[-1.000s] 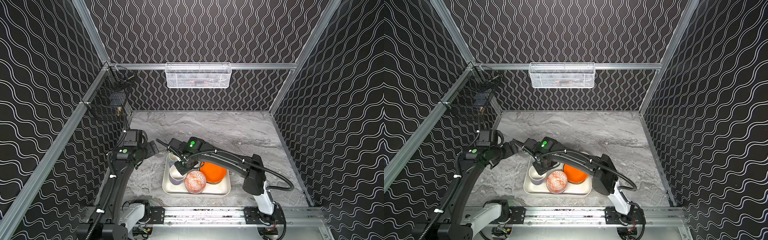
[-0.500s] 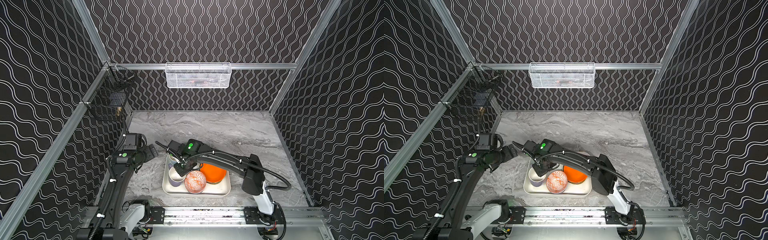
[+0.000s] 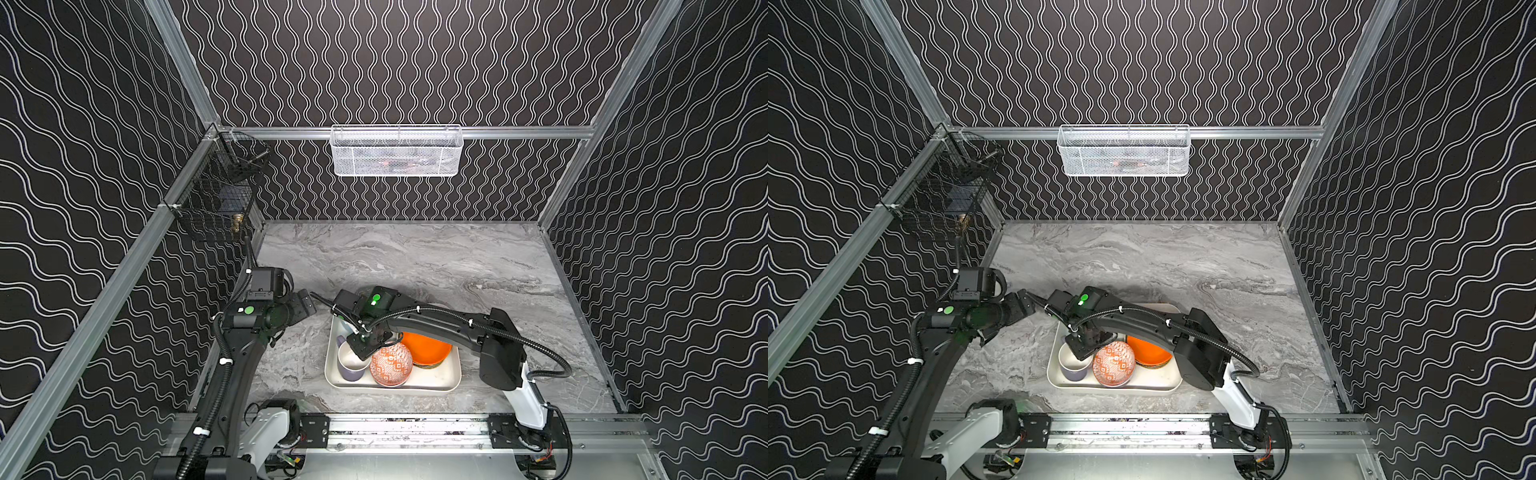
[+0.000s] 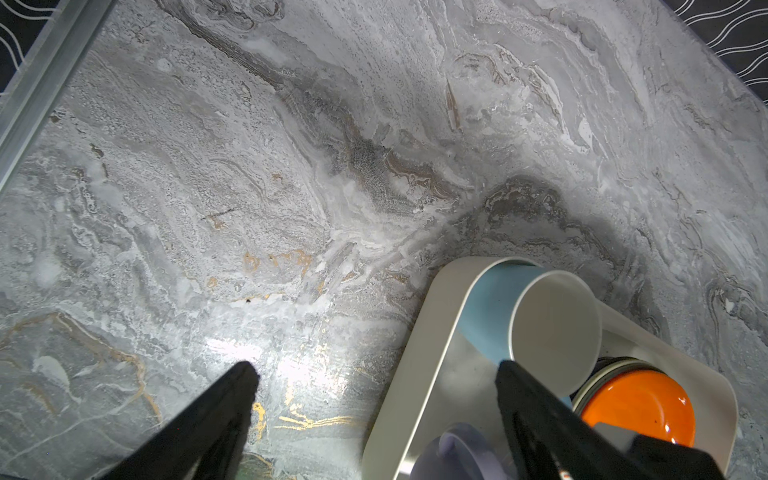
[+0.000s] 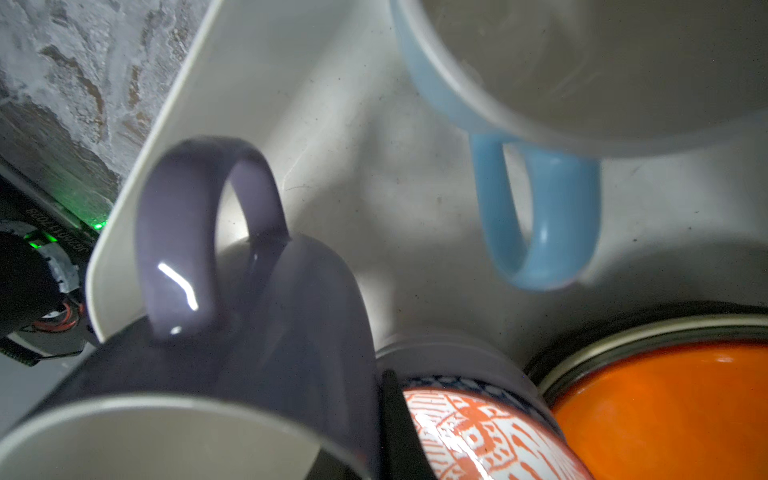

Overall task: Place the mixed dishes into the plastic bin
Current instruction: 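Lower the lavender mug onto the tray beside the light-blue mug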

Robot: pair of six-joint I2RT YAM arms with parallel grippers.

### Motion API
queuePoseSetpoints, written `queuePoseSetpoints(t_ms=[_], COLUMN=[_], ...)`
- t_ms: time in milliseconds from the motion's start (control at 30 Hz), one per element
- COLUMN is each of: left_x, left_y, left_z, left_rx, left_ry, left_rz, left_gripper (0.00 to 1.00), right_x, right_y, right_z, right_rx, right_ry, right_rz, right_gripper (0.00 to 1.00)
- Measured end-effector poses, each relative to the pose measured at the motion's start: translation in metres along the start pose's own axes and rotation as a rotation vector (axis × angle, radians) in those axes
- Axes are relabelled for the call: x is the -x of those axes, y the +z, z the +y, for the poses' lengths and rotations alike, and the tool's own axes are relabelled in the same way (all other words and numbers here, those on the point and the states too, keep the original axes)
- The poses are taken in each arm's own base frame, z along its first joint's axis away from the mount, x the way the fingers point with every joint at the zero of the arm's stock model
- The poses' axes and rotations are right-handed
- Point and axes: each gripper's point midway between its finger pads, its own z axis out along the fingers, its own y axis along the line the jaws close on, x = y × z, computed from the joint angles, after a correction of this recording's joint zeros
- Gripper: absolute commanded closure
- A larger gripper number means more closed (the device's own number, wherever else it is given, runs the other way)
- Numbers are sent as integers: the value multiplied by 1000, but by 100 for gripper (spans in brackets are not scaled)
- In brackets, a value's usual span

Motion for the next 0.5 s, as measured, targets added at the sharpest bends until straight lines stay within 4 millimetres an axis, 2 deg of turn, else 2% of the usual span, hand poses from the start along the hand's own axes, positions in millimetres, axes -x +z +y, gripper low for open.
queuePoseSetpoints(t_ms=[500], left_x=[2], left_y=[7], left_z=[0], left_rx=[12], left_ry=[-5], left_rz=[23], left_gripper=[7], right_x=[2], right_y=[13], right_z=[0], right_rx=[-5], right_ry=[-17], right_rz=[13], right_gripper=[91])
